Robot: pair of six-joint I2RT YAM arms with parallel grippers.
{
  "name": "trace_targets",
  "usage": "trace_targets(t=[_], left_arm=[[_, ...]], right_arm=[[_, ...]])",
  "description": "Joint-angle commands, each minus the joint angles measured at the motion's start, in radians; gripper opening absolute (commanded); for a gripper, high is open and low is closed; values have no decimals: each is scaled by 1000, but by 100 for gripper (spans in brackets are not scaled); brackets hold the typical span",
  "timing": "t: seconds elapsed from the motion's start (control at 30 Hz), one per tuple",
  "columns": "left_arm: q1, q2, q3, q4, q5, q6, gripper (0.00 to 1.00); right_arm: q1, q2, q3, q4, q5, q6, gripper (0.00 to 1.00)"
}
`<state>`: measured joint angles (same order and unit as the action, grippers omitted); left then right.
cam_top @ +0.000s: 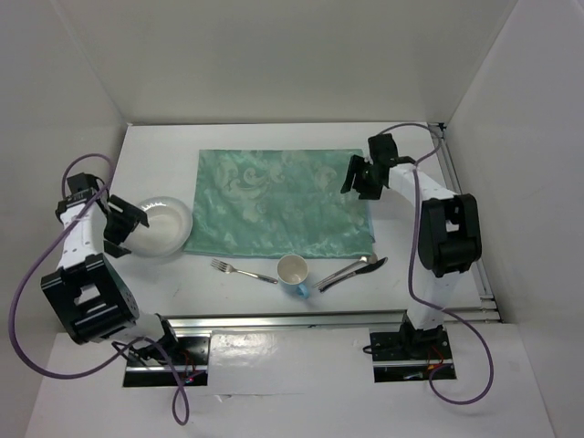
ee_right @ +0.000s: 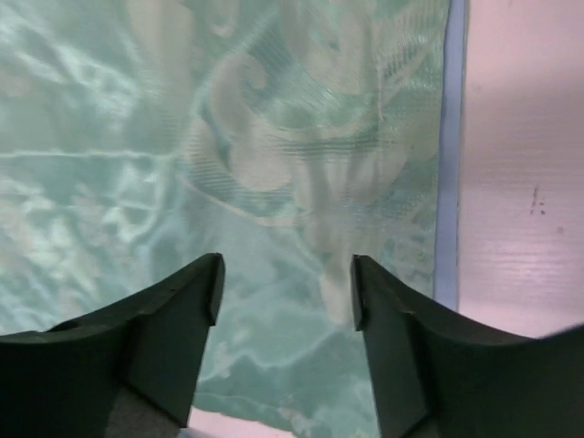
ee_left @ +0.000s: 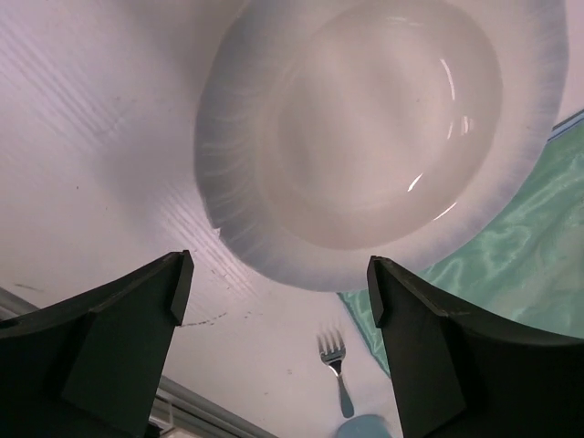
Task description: Set the dinner table for one person
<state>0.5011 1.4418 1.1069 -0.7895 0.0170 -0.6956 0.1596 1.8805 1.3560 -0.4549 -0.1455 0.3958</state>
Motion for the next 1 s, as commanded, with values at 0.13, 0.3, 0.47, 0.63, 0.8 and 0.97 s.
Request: trace_targets(t=[0.13, 0.3, 0.47, 0.63, 0.8, 0.97], left_arm=[[94, -28, -157, 108, 187, -27, 96], [94, 26, -219, 202, 233, -47, 94], [94, 69, -271, 301, 242, -88, 86], [94, 74, -309, 400, 232, -146, 79], [85, 74, -331, 456, 221, -177, 66], [85, 71, -341, 480, 212, -200, 28]], right_arm=[[11, -168, 66, -5, 4, -9, 80], [0, -231, 66, -27, 4, -18, 84], [-21, -288, 48, -27, -5, -18, 85], [-22, -299, 37, -27, -5, -18, 86], [-31, -308, 18, -27, -14, -18, 86], [-31, -328, 18, -45, -5, -18, 86]])
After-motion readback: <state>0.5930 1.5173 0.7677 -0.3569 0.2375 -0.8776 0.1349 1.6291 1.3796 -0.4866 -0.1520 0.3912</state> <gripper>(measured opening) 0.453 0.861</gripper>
